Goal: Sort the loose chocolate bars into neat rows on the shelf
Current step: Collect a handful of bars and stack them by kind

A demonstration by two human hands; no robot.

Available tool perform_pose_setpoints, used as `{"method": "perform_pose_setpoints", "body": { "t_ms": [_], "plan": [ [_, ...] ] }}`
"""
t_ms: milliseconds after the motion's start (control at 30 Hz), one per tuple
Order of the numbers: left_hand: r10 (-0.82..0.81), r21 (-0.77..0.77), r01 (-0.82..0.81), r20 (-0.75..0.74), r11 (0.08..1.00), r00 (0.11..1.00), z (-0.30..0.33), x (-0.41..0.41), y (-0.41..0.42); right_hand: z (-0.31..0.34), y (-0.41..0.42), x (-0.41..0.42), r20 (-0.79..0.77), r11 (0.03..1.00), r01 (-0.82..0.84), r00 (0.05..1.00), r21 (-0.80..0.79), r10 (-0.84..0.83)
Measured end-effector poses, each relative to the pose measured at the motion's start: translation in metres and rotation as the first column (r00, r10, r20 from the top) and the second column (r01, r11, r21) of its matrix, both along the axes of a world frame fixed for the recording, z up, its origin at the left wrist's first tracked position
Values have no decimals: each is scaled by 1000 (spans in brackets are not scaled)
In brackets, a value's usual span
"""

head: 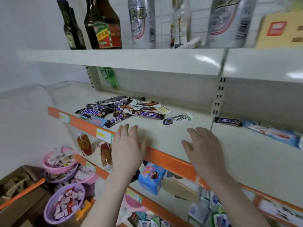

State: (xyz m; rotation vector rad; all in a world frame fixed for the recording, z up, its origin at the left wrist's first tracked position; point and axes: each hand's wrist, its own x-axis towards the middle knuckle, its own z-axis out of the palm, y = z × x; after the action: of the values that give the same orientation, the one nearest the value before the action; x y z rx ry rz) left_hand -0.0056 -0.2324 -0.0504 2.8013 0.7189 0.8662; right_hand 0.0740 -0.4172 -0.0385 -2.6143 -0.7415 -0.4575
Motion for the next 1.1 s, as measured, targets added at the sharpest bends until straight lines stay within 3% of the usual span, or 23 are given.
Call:
{"method": "perform_pose_setpoints", "body": {
  "t_ms": [200, 367, 500, 633, 733, 933, 1100],
  "plan": [
    [53, 58, -50, -58, 997, 997, 5, 46, 110, 11, 110, 54, 31, 999, -38, 999, -21, 39],
    [78, 6, -81, -318, 997, 945, 9, 67, 173, 13, 177, 79, -3, 994, -58, 998, -91, 58],
    [-74, 34, 95, -389, 995, 918, 6, 83, 220, 7, 204, 97, -59, 981, -91, 995, -171, 82],
    [-283, -85, 278, -498, 957, 820, 14, 95, 270, 1, 218, 110, -217, 951, -93, 976, -296, 28],
    [-364, -125, 350, -497, 928, 788, 18, 98, 301, 1, 226, 110, -303, 952, -74, 953, -296, -20],
    [-491, -251, 423, -482, 871, 726, 18, 105, 330, -3, 247, 104, -237, 966, -13, 970, -259, -51],
    [-531, -373, 389, -448, 842, 719, 25, 106, 348, -2, 248, 100, -249, 981, -17, 968, -193, -32]
  ]
}}
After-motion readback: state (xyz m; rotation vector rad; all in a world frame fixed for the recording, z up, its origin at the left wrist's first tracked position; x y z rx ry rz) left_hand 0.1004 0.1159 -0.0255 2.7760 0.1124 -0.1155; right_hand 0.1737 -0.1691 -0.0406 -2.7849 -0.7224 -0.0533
